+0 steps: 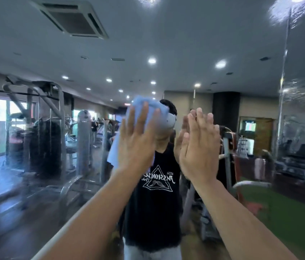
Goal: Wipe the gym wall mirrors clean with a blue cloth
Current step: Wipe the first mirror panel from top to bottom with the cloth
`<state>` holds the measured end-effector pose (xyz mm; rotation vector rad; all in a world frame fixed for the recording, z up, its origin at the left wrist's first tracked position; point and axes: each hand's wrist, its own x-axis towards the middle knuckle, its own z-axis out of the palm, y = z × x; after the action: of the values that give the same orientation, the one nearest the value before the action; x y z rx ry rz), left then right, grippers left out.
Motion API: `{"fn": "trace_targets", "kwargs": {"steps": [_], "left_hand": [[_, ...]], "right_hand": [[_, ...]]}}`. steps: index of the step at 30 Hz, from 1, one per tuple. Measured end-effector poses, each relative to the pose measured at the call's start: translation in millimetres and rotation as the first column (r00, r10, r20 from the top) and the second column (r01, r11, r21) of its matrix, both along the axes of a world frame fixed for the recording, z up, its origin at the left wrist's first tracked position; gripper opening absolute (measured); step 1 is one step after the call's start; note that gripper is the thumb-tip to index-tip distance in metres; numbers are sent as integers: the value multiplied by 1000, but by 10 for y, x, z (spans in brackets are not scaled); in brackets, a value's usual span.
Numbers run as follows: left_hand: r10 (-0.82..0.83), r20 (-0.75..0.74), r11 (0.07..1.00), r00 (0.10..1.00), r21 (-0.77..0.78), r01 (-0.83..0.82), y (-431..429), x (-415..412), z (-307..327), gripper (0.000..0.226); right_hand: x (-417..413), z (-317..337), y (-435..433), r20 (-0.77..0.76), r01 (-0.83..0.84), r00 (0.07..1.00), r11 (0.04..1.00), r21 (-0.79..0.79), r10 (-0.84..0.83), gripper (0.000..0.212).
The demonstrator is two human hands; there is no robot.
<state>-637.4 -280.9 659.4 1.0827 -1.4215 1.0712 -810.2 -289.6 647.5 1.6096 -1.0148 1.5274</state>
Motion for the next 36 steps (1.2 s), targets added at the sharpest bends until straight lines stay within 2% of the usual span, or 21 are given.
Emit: {"fn": "trace_targets", "kwargs": {"steps": [3,5,8,11,14,17,19,22,25,29,33,36], "left_hand": [[-9,127,999,992,43,4,88,201,-600,77],[24,210,999,977,26,-30,144,515,-941,69],[85,213,995,973,30,-93,218,1100,-1095,66],[113,41,984,993,136,-118,297,1513,-875,84],[88,-185,985,979,162,-58,295,1566,-427,67],[56,-322,995,945,100,-25,239,1300,48,66],[42,-281,998,959,65,-25,182,1076,237,70],[52,-89,999,995,10,-52,107,822,206,71],[9,108,999,994,-37,-5,73,722,-238,70],[4,261,1000,965,5,-6,145,946,-991,71],[70,299,995,952,53,-90,265,1533,-1238,73],[99,208,983,973,133,-129,354,1884,-1005,60]], "right_hand": [[240,-135,-46,5,8,1000,1000,-19,-8,53],[413,-187,-55,-40,9,999,1000,-26,-10,54],[645,-205,-65,-102,33,994,999,-40,-37,54],[731,-231,-99,-107,80,991,997,-6,-80,56],[690,-272,-144,-112,129,985,992,-4,-129,57],[670,-277,-172,-124,156,980,987,-23,-158,57],[676,-284,-181,-120,171,977,985,-39,-174,57],[681,-294,-189,-116,157,980,987,-43,-161,57],[680,-283,-195,-110,136,984,989,-53,-141,56],[672,-294,-194,-112,144,983,989,-37,-147,57],[661,-303,-197,-120,161,979,987,-24,-163,58],[675,-315,-193,-107,163,981,986,-23,-165,58]]}}
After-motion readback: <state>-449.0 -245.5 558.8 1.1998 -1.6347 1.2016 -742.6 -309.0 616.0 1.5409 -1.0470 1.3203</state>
